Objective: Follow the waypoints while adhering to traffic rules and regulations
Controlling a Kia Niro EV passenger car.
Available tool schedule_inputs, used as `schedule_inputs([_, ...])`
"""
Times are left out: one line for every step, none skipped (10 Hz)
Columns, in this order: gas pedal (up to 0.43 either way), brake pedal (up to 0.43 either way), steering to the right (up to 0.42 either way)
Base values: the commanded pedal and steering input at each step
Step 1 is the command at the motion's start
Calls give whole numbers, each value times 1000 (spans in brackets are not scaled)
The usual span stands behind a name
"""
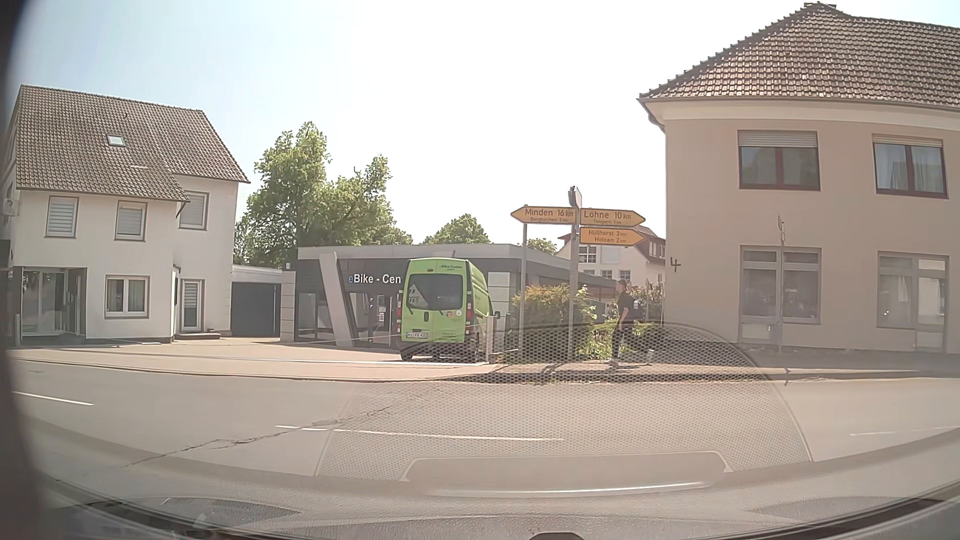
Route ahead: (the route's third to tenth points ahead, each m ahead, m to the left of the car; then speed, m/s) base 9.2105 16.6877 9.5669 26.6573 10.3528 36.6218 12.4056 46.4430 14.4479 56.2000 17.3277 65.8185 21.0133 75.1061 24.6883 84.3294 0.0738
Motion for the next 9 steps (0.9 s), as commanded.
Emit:
schedule_inputs([130, 0, -328])
schedule_inputs([268, 0, -334])
schedule_inputs([280, 0, -346])
schedule_inputs([280, 0, -367])
schedule_inputs([280, 0, -395])
schedule_inputs([319, 0, -423])
schedule_inputs([358, 0, -458])
schedule_inputs([370, 0, -487])
schedule_inputs([370, 0, -512])
